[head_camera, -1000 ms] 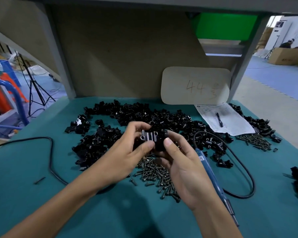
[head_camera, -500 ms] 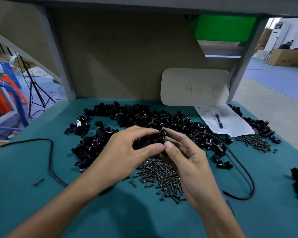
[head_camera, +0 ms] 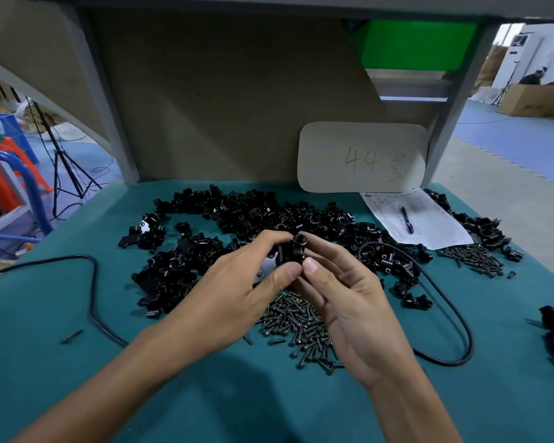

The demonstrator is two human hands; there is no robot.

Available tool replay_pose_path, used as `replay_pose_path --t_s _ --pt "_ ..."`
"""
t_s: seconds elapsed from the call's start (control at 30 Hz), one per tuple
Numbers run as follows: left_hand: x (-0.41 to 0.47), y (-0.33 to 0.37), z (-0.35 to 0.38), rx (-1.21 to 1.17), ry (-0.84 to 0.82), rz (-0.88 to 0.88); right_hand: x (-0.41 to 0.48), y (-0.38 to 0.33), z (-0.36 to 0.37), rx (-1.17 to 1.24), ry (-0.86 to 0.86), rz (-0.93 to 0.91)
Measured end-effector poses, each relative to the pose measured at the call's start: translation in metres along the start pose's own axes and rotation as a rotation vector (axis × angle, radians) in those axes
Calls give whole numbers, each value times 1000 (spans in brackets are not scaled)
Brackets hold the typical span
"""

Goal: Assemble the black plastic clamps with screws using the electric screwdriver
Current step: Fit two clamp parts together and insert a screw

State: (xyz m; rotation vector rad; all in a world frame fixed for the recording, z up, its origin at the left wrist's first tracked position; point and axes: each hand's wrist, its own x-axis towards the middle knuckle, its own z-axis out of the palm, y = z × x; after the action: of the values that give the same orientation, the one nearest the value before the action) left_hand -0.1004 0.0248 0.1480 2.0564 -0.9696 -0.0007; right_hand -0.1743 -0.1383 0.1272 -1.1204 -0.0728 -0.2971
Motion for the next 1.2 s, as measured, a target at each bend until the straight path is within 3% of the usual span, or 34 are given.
replay_pose_path --t_s 0.23,1.2 --pt "3 -1 -2 -257 30 21 0 -4 1 9 -26 -25" --pt "2 7 -3 -219 -15 13 -3 -8 5 15 -51 -30"
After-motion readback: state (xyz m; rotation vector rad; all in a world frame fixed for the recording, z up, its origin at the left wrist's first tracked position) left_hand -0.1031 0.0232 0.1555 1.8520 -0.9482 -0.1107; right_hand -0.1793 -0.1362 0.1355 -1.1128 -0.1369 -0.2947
